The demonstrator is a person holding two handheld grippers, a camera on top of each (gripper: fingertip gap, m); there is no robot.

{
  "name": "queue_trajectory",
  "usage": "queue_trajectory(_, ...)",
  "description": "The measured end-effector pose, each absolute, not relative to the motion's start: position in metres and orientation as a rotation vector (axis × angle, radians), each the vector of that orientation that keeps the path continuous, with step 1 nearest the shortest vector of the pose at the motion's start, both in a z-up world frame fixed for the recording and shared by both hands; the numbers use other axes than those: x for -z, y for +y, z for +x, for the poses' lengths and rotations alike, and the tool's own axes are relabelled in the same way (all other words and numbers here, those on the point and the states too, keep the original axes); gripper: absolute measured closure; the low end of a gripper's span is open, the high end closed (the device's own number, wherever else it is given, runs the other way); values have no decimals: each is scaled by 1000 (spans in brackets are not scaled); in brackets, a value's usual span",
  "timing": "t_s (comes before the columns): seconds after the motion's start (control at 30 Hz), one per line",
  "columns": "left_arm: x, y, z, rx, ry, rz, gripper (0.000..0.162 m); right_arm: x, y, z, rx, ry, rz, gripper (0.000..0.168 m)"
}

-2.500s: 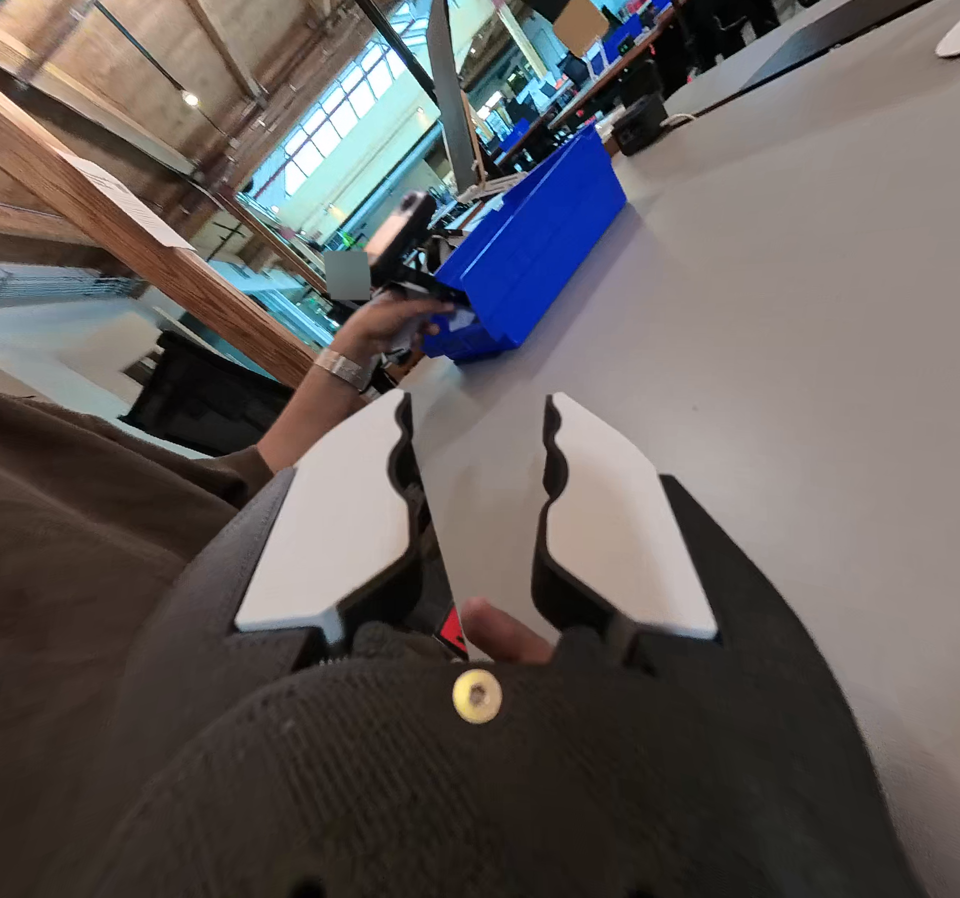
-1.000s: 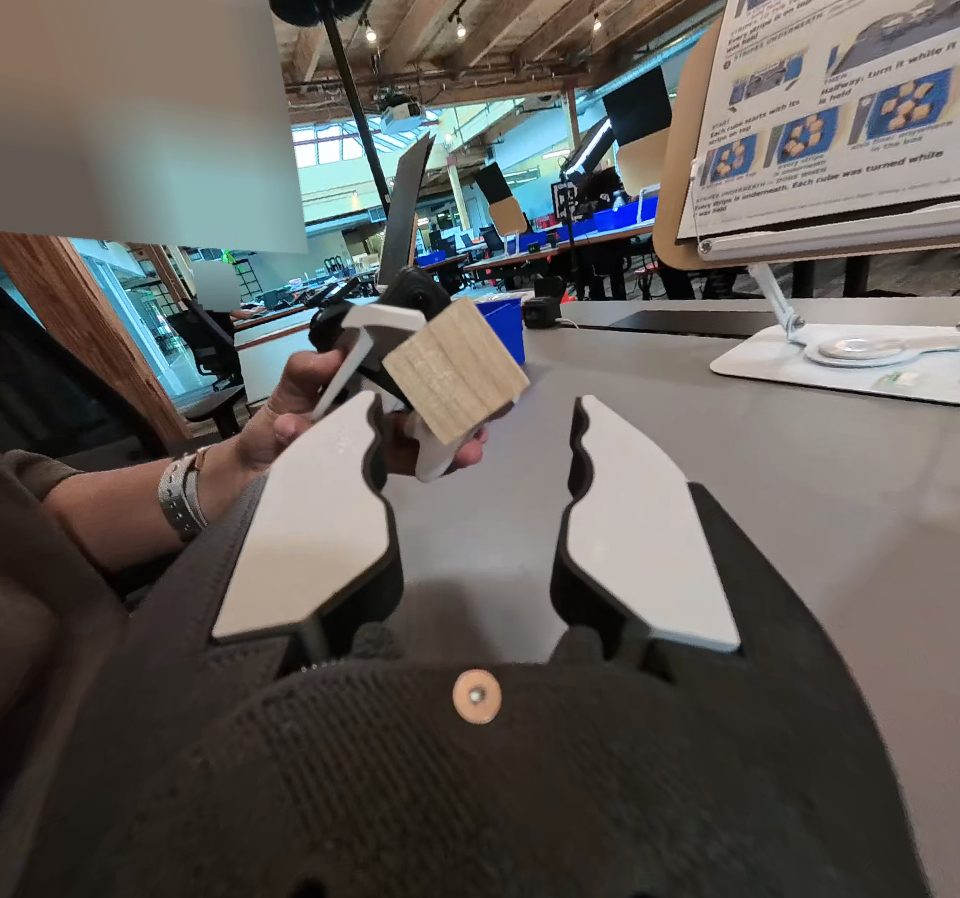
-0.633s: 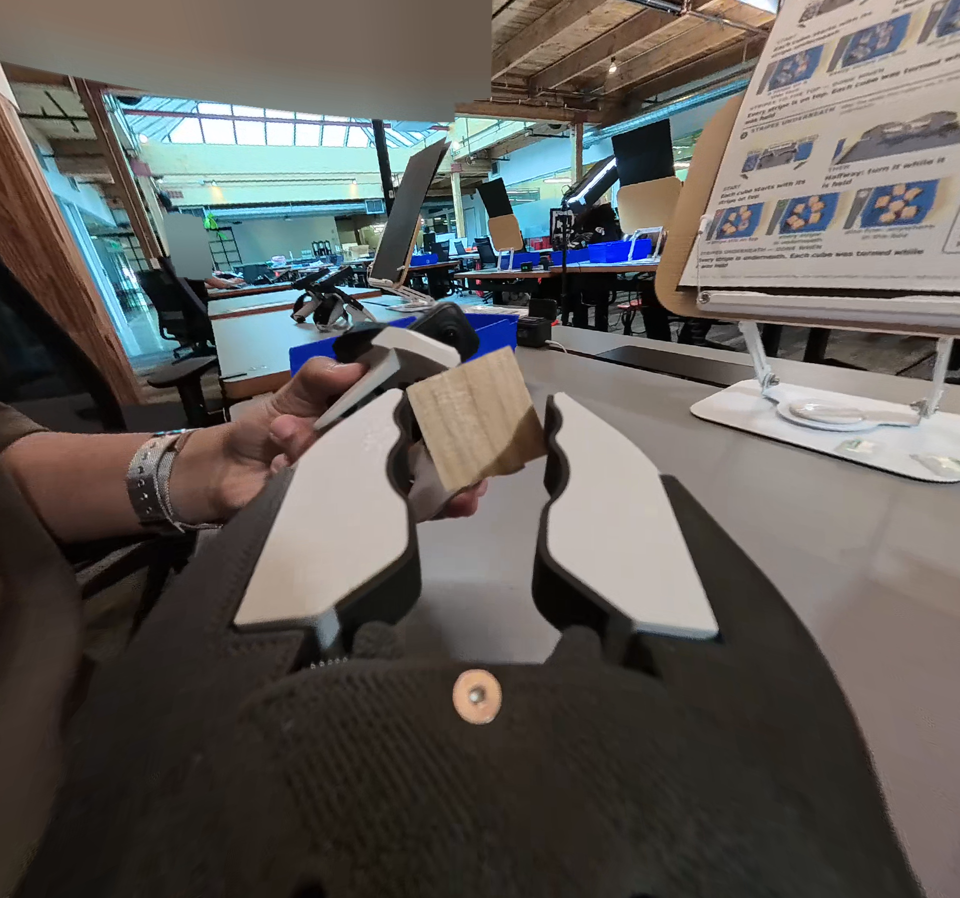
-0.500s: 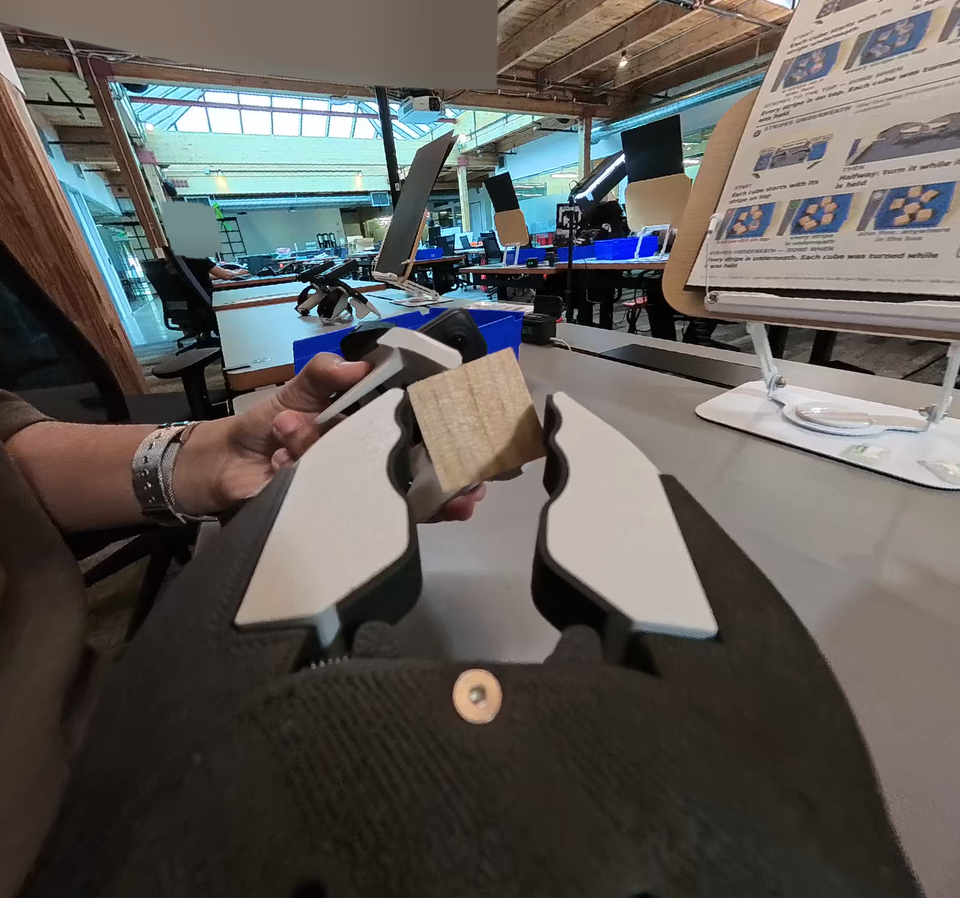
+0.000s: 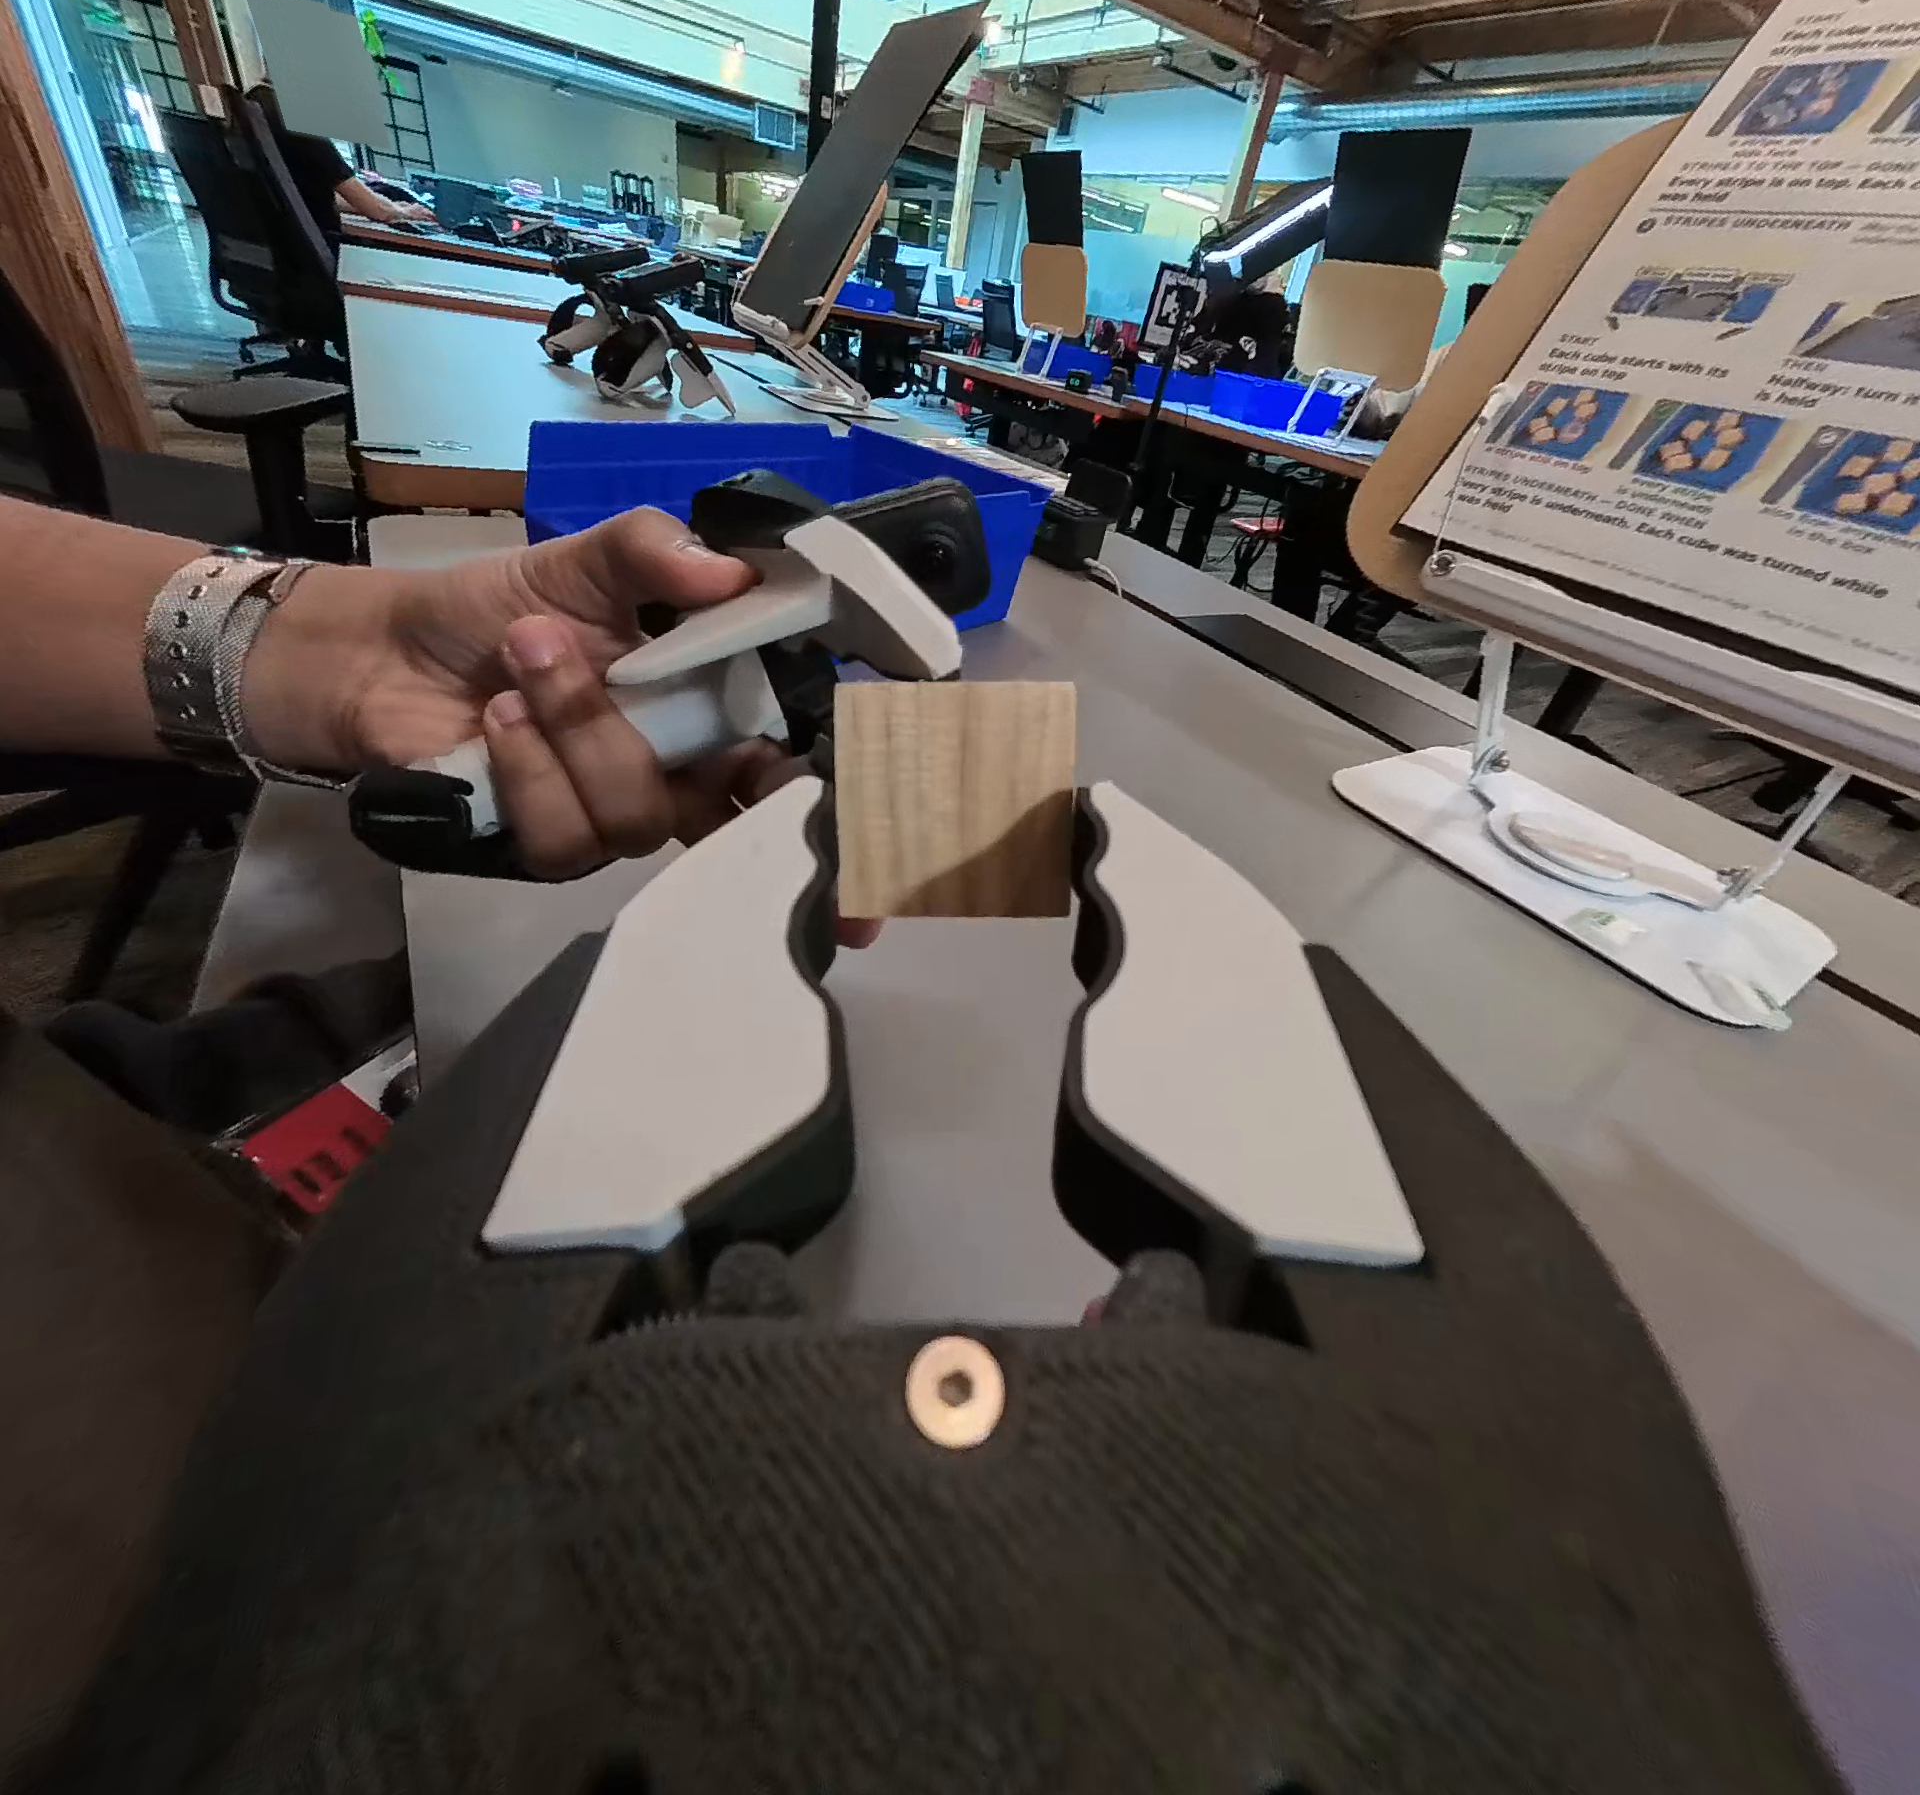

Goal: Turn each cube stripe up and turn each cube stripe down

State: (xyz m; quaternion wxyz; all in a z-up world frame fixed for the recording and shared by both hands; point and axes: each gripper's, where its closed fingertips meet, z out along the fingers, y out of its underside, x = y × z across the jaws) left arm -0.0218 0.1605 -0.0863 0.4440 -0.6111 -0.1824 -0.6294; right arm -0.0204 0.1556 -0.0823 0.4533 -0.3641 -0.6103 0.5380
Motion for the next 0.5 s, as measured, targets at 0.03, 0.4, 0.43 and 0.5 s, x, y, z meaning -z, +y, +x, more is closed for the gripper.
queue_trajectory(0.03, 87, 161, -22, 1561, -455, -1509, 114, 82, 156, -21, -1332, -1507, -903, 125)
queue_trajectory(0.4, 95, 162, -38, 1491, -478, -1506, 101, 24, 264, -16, -1093, -1245, -1016, 125)
queue_trajectory(0.43, 96, 161, -38, 1501, -480, -1503, 101, 16, 289, -13, -1021, -1207, -1045, 125)
queue_trajectory(0.5, 96, 161, -35, 1523, -484, -1499, 101, 0, 341, -5, -970, -1083, -1135, 125)
